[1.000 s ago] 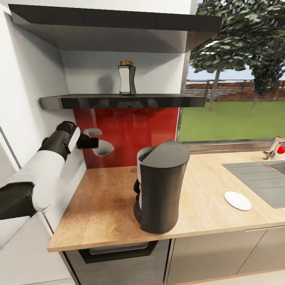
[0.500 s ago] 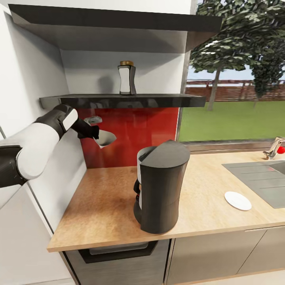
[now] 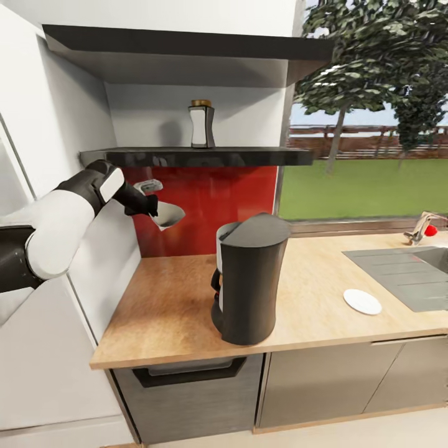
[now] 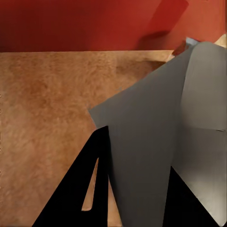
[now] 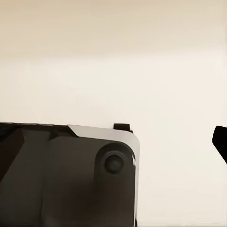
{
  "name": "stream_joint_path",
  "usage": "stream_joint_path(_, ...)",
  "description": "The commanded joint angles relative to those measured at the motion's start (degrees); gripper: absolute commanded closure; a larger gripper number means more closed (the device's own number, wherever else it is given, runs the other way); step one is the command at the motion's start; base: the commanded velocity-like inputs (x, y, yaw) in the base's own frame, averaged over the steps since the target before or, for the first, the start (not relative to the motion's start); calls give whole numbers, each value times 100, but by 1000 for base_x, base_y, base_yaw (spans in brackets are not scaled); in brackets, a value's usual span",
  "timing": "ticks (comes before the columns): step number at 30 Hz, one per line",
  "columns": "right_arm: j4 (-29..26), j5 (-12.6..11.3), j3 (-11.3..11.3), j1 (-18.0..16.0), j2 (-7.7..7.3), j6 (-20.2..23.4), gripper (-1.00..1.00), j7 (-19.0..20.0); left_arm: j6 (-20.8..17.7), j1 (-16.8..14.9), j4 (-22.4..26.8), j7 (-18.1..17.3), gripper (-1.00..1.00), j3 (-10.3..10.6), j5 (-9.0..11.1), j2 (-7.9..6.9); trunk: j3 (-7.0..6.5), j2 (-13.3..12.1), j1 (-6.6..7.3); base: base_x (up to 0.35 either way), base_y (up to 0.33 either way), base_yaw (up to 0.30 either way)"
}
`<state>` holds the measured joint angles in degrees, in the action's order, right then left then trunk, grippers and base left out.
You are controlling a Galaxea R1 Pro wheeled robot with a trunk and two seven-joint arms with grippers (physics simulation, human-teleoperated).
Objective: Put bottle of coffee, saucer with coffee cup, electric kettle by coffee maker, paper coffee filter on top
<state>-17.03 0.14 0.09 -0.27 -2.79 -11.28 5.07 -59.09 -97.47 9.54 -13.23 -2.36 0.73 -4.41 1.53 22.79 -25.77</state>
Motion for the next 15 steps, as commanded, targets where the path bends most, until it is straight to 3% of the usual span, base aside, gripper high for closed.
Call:
stream_joint_path(1,-1,2,0,-2,-2,-15,-100,16,-24,-27,4,-4,100,-19,-10,0,14,13,-1,-152,0,0)
stream_joint_path(8,-2,3,0,-1,-2,-15,-100,12,-24,-304,-14,-10,100,-73,3,47,14,13,-1,-14,0,0)
stream_joint_path(11,-2,3,0,-3,-2,-20,-100,14,-17,-393,4,4,100,-318,125,78,14,13,-1,0,0,0)
stream_joint_path(15,-2,0,0,-3,-2,-23,-100,19,-14,-428,25,38,100,-408,236,80,14,13,-1,0,0,0)
